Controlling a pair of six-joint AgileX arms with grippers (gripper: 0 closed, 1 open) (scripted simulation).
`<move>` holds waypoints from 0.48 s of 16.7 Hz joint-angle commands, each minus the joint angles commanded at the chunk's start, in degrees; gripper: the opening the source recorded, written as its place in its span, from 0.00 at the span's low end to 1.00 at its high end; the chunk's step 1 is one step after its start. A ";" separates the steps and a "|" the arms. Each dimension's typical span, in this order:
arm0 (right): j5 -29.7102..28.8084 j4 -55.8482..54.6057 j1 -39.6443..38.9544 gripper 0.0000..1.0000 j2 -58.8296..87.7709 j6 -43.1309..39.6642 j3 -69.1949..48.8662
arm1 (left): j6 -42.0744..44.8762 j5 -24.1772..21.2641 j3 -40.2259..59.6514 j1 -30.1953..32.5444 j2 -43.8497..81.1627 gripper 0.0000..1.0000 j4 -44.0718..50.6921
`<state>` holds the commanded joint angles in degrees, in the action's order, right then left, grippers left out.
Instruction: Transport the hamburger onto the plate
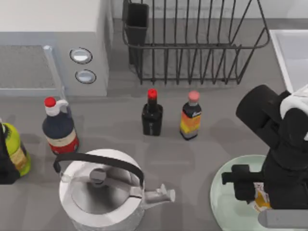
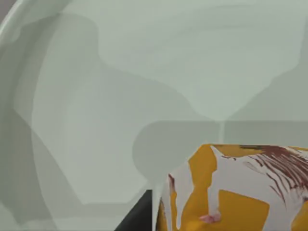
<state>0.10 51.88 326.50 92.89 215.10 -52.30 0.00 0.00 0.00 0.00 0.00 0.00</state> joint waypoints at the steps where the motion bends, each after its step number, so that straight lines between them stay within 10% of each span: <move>1: 0.00 0.00 0.00 0.00 0.00 0.00 0.00 | 0.00 0.00 0.00 0.00 0.00 1.00 0.00; 3: 0.00 0.00 0.00 0.00 0.00 0.00 0.00 | 0.00 0.00 0.00 0.00 0.00 1.00 0.00; 8: 0.00 0.00 0.00 0.38 0.00 0.00 0.00 | 0.00 0.00 0.00 0.00 0.00 1.00 0.00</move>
<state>0.10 51.88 326.50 92.89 215.10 -52.30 0.00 0.00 0.00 0.00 0.00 0.00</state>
